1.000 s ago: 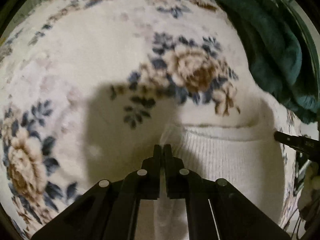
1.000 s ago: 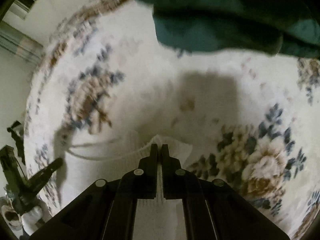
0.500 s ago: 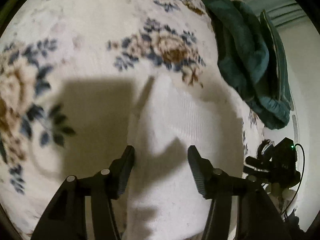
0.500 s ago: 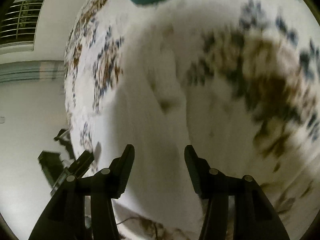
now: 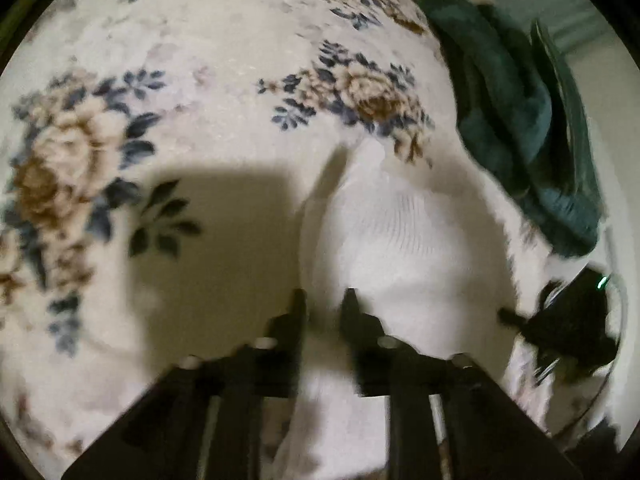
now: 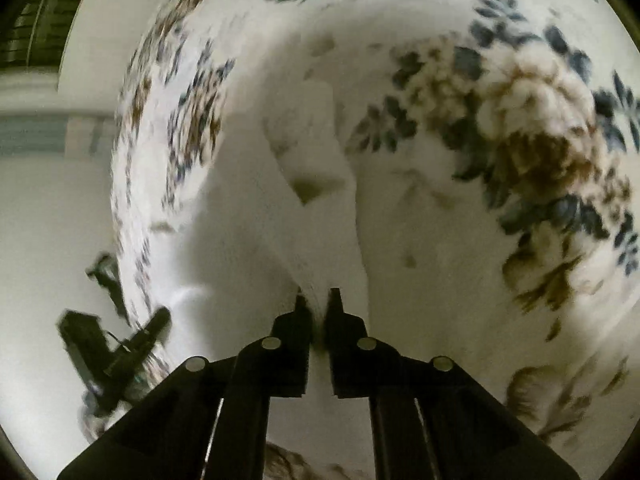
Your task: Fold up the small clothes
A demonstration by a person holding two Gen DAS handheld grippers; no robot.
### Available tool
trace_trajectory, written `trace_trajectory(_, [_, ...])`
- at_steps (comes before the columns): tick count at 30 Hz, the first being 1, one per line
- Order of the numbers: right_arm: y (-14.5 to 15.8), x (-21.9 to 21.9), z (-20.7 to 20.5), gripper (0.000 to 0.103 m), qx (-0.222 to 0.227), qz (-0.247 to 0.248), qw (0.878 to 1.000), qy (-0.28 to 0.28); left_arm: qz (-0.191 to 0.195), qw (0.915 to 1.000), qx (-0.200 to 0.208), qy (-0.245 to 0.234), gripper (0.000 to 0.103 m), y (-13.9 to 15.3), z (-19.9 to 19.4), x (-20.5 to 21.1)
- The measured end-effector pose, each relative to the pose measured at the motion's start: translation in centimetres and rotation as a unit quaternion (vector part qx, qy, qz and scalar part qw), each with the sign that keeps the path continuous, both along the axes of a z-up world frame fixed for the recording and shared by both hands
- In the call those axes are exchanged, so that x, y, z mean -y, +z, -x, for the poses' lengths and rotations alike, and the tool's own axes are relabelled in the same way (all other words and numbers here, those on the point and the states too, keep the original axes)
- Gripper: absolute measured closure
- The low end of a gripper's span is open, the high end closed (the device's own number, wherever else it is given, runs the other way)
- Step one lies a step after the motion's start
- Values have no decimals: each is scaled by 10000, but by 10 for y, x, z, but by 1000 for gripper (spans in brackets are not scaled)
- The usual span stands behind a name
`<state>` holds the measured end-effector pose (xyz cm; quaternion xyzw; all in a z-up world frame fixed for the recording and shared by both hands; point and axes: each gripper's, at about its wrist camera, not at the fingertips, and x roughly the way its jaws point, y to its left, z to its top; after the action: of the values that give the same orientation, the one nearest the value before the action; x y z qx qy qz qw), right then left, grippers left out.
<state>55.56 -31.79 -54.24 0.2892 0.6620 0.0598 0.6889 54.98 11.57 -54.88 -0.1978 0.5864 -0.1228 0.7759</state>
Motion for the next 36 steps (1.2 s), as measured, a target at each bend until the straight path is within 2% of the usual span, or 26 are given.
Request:
trace_trajectory(1, [4, -2, 2, 60, -51, 64, 9999, 91, -26, 10000, 24, 18, 59, 5, 11, 1])
trace_trajectory(2, [7, -7, 8, 53, -69, 162, 9997, 192, 26, 10000, 62, 16, 47, 7, 21, 2])
trace_trajectory(3, [10, -9, 15, 48, -64, 219, 9994, 257, 57, 9999, 76, 57, 41, 10, 36, 2])
trace_trajectory(5, [9, -16, 33, 46, -154, 277, 9984, 473, 80, 9999, 30, 90, 40, 4, 55, 2])
trace_trajectory(8, [-12, -19, 64, 45, -559, 130, 9970, 516, 268, 9991, -227, 240, 43, -19, 75, 7])
trace_trajectory(9, [-21, -19, 73, 45, -651, -51, 9970, 409, 338, 9988, -210, 275, 63, -25, 80, 8])
trace_trajectory(10, [-24, -17, 81, 51, -598, -120, 9978, 261, 330, 9990, -159, 273, 84, -28, 85, 11])
trace_trajectory(11, [-24, -14, 86, 62, -486, -150, 9986, 141, 288, 9991, -153, 287, 94, -29, 87, 12])
trace_trajectory(12, [-24, -9, 90, 83, -417, -144, 9990, 18, 290, 9988, -88, 386, 96, -26, 89, 9])
trace_trajectory(13, [-23, -3, 93, 91, -392, -55, 9991, -137, 317, 9983, -57, 485, 96, -24, 91, 3])
trace_trajectory(14, [-25, 5, 95, 94, -448, 83, 9986, -256, 352, 9979, -167, 524, 96, -25, 91, -2])
trace_trajectory(16, [-31, 5, 90, 94, -590, 59, 9982, -123, 447, 9972, -379, 466, 91, -21, 88, -7])
trace_trajectory(17, [-26, 3, 87, 93, -557, 38, 9984, -7, 294, 9979, -401, 420, 90, -12, 84, -7])
trace_trajectory(19, [-11, 0, 77, 89, -470, 37, 9988, 162, -95, 9993, -302, 219, 78, 4, 71, -2])
trace_trajectory(21, [11, -1, 57, 82, -185, 326, 9990, 248, -304, 9995, -37, 82, 50, 22, 52, 3])
trace_trajectory(22, [22, 0, 45, 71, 0, 413, 9987, 290, -457, 9988, 174, 58, 46, 31, 36, 6])
trace_trajectory(24, [40, -7, 16, 57, 416, 653, 9962, 409, -721, 9964, 447, -21, 44, 39, 11, 14])
trace_trajectory(26, [47, -20, -19, 57, 693, 848, 9916, 683, -1042, 9923, 602, -295, 44, 40, -23, 31])
trace_trajectory(29, [50, -52, -66, 57, 977, 1184, 9788, 1355, -1258, 9871, 657, -745, 44, 30, -65, 58])
trace_trajectory(31, [49, -81, -95, 57, 1142, 1337, 9635, 2019, -1400, 9837, 547, -990, 44, 19, -86, 72])
trace_trajectory(34, [30, -122, -114, 57, 921, 1707, 9258, 3246, -1456, 9827, 499, -1032, 44, 11, -95, 77])
trace_trajectory(36, [14, -123, -115, 57, 623, 1994, 9073, 3649, -1432, 9837, 502, -963, 44, 10, -92, 75])
